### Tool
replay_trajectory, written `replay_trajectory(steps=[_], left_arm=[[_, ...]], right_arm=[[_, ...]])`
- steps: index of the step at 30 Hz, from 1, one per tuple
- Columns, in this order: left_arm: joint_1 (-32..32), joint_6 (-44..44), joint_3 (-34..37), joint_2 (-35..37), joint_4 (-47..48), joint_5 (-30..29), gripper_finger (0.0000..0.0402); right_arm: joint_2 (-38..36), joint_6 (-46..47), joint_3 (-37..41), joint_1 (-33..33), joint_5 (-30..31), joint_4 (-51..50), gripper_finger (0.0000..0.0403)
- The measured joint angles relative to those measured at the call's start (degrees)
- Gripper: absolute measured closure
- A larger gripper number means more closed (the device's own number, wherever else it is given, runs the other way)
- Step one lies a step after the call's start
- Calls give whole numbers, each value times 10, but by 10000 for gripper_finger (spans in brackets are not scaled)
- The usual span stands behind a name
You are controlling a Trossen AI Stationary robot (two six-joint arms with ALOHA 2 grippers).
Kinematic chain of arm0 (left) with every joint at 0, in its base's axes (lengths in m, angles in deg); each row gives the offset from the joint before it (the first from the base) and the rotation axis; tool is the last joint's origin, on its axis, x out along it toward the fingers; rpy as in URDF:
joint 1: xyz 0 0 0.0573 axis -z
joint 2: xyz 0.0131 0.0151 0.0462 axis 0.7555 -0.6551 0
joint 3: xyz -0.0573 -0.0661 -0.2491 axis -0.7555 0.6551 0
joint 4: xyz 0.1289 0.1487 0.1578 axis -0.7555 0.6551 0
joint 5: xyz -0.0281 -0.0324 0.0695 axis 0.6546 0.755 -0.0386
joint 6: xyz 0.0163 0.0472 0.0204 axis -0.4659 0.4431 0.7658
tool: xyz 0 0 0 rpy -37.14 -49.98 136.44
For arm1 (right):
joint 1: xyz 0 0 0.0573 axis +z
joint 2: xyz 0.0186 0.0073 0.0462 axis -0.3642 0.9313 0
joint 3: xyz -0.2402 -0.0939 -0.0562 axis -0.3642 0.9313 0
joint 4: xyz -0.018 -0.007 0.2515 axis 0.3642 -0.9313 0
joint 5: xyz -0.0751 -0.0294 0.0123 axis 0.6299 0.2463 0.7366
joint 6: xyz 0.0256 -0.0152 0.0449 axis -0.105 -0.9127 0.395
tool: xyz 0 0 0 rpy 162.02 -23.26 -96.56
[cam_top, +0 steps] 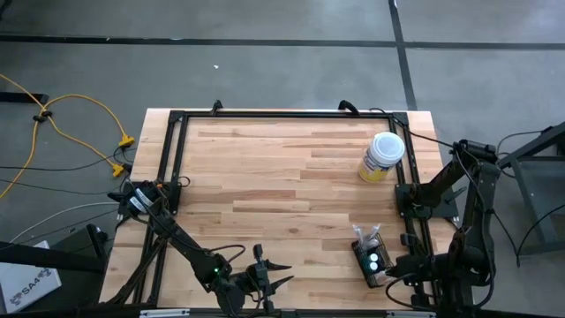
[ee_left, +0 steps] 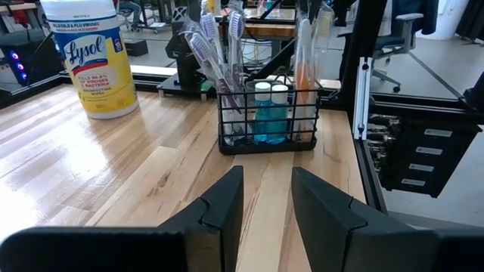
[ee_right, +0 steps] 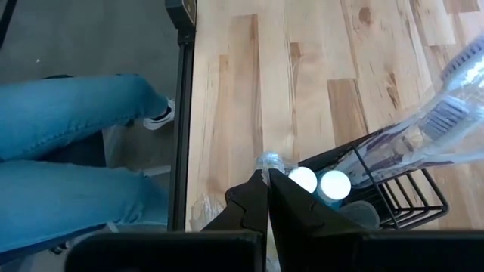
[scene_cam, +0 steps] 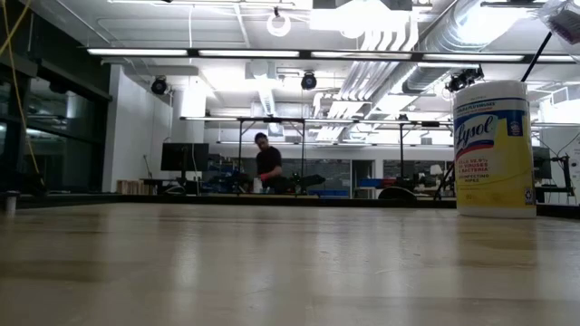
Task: Pick & Place toothbrushing station
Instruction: Put the orange toothbrush into the mesh organizer
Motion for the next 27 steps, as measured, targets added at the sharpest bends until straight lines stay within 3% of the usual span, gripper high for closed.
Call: replay_trajectory(steps=[17, 27], left_arm=[[0, -13, 0, 0, 0, 1, 293], [0, -29, 0, 0, 0, 17, 293]], right_arm=[[0, 0, 0, 0, 9, 8, 396], [0, 2, 0, 0, 13, 9, 317]])
